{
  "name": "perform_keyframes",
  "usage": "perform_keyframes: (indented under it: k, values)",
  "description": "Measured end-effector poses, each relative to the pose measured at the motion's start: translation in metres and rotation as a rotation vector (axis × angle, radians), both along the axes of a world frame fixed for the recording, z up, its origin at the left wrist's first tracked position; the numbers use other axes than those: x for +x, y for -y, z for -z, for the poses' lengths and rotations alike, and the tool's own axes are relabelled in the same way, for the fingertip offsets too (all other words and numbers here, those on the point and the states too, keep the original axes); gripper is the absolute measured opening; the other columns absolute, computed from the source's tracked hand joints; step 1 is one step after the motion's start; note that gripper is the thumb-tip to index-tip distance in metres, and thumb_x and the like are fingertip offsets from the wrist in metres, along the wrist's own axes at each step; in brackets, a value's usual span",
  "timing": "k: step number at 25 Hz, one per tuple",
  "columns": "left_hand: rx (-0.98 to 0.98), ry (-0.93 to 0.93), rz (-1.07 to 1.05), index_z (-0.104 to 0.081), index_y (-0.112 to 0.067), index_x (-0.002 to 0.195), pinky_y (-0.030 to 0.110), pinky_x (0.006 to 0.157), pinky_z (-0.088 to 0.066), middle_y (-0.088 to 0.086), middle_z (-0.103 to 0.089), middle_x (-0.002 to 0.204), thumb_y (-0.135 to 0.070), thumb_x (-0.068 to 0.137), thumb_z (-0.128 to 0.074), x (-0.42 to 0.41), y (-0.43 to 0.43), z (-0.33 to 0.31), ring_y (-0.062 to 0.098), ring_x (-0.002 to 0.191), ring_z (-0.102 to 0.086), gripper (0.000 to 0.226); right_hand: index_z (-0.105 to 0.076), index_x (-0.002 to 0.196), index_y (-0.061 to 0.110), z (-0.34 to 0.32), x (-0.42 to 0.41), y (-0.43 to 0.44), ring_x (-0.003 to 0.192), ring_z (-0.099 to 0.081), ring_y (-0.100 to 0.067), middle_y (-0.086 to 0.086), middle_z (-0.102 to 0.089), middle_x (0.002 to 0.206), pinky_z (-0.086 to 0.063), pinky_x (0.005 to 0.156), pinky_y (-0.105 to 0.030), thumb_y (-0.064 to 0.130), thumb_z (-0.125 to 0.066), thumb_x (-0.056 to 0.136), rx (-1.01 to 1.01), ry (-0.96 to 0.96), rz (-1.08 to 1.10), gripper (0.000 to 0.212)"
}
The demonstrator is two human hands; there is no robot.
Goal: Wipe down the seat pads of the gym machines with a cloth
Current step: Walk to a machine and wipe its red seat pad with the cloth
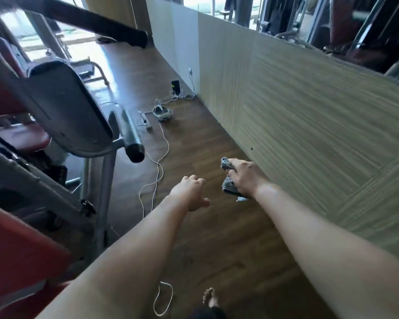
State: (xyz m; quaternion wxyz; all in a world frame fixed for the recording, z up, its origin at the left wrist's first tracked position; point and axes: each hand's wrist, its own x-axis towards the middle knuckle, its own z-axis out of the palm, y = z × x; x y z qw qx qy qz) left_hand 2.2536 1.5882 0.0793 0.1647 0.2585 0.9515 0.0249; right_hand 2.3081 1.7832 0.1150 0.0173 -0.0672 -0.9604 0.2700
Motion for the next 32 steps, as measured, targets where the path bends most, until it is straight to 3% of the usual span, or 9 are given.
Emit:
perform_keyframes:
  k: [9, 13, 21, 26, 32]
  values:
    - [0.012, -0.008, 0.001, -0.041, -0.027, 0.152, 0.045, 0.110, -0.044, 0.002, -0.045, 0.147, -0.058, 0.084, -0.071, -0.142, -0.110, -0.011, 0.027, 0.137, -0.039, 0.081, -0.062, 0.124, 0.018, -0.010, -0.130, -0.102, 0.111, -0.061, -0.031, -0.009, -0.069, 0.119, -0.047, 0.088, -0.032, 0.025, -0.054, 0.100, -0.028, -0.017, 0.003, 0.027]
    - [-0.007, 0.018, -0.034, -0.039, -0.028, 0.154, 0.043, 0.112, -0.043, 0.001, -0.044, 0.149, -0.058, 0.084, -0.072, -0.208, -0.157, -0.008, 0.027, 0.139, -0.038, 0.083, -0.057, 0.135, 0.018, -0.010, -0.208, -0.151, 0.118, -0.060, -0.031, -0.011, -0.067, 0.128, -0.044, 0.094, -0.030, 0.025, -0.055, 0.099, -0.028, -0.008, -0.022, 0.037]
    - [0.036, 0.006, -0.253, -0.041, -0.028, 0.152, 0.044, 0.112, -0.041, 0.001, -0.043, 0.150, -0.055, 0.086, -0.073, -0.350, -0.244, -0.023, 0.027, 0.140, -0.038, 0.078, -0.057, 0.135, 0.024, -0.012, -0.391, -0.248, 0.116, -0.062, -0.032, -0.007, -0.068, 0.126, -0.050, 0.094, -0.036, 0.028, -0.056, 0.097, 0.026, 0.029, -0.227, 0.039]
    - [0.056, 0.013, -0.406, -0.038, -0.028, 0.153, 0.044, 0.113, -0.042, 0.002, -0.042, 0.152, -0.056, 0.086, -0.073, -0.435, -0.242, -0.023, 0.028, 0.143, -0.035, 0.080, -0.056, 0.139, 0.025, -0.012, -0.507, -0.252, 0.115, -0.064, -0.029, -0.009, -0.069, 0.126, -0.048, 0.095, -0.030, 0.028, -0.055, 0.095, 0.046, 0.052, -0.369, 0.044]
    - [0.046, 0.030, -0.547, -0.036, -0.031, 0.155, 0.045, 0.114, -0.040, 0.001, -0.039, 0.153, -0.056, 0.086, -0.070, -0.569, -0.178, -0.012, 0.027, 0.144, -0.033, 0.081, -0.053, 0.144, 0.024, -0.012, -0.660, -0.190, 0.121, -0.061, -0.028, -0.009, -0.067, 0.130, -0.045, 0.099, -0.029, 0.024, -0.055, 0.099, 0.072, 0.019, -0.518, 0.044]
